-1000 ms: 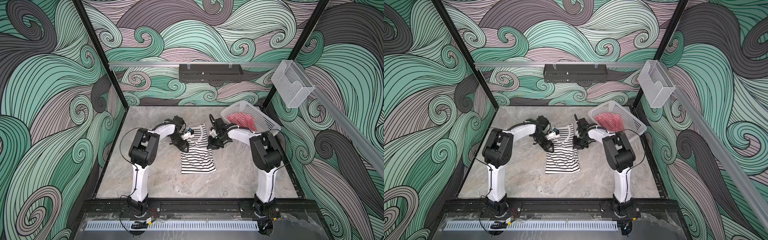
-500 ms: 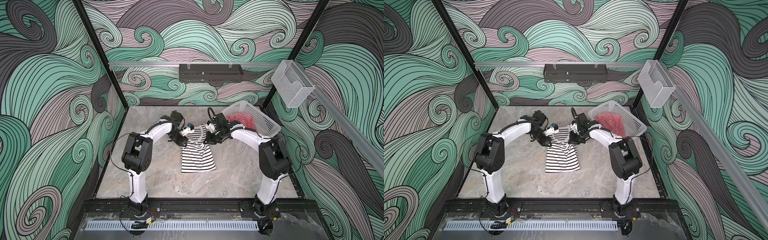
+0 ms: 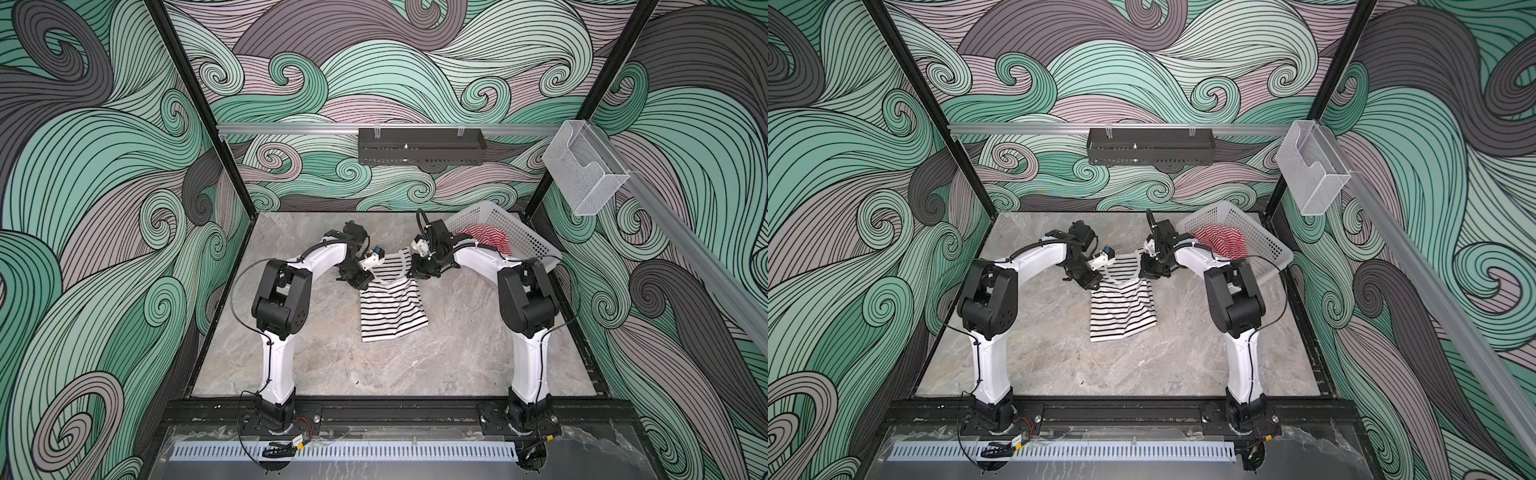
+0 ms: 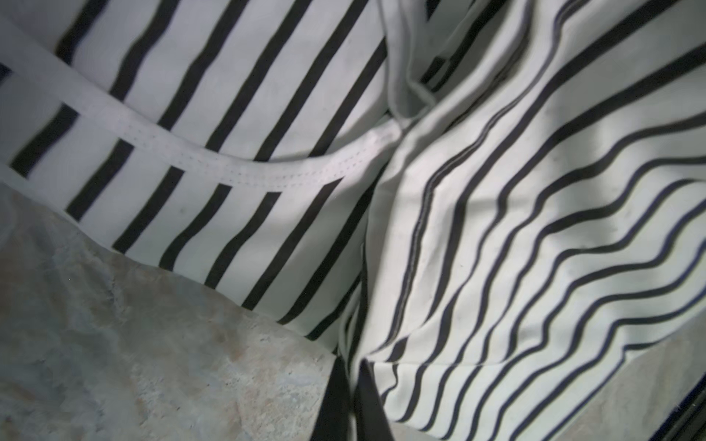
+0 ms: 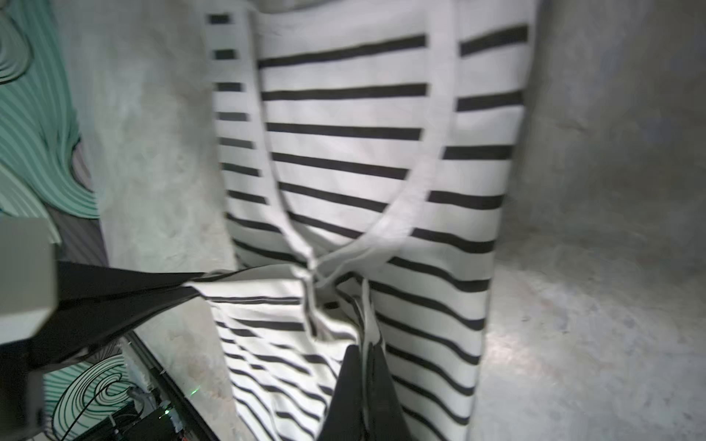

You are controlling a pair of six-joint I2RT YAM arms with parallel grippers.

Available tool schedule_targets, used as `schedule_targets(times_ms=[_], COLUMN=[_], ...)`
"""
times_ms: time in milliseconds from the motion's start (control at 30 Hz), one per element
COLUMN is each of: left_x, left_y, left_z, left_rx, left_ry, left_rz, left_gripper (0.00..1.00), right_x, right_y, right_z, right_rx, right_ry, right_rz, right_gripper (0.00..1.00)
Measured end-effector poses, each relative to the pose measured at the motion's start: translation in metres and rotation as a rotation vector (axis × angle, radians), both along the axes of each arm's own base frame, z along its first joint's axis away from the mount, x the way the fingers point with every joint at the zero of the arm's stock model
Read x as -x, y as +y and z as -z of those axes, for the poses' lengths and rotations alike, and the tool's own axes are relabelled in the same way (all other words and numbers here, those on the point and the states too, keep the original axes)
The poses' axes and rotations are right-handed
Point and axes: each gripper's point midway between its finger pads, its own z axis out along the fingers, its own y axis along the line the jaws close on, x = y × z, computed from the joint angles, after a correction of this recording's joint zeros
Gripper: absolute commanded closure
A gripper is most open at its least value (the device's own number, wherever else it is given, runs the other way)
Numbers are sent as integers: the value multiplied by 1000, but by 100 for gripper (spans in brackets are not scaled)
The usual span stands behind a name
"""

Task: Fold and stack tank tops
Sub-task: Smooth out the tank top at the center of the table.

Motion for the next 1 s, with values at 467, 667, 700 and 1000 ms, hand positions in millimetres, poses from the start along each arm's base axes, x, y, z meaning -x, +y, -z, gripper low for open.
schedule_targets(times_ms=[467,667,700,1000], left_x=[-13,-10,-8,30], left_y=[12,15,15,-2], left_z=[8,-17,-23,-28], left_rx=[-75,-63,-56,9], left_ry=[-36,-95,-106,-46], left_rz=[-60,-68,-67,27], left_gripper=[63,63,64,82], right_x=[17,40,46,78], right_y=[-22,0,6,21], right_z=[-9,-75,-79,-5], right_rx=[124,98,88,122], right_ry=[-18,-167,-177,3], right_rz=[25,-22,-36,-66], right_gripper=[56,74,79,98])
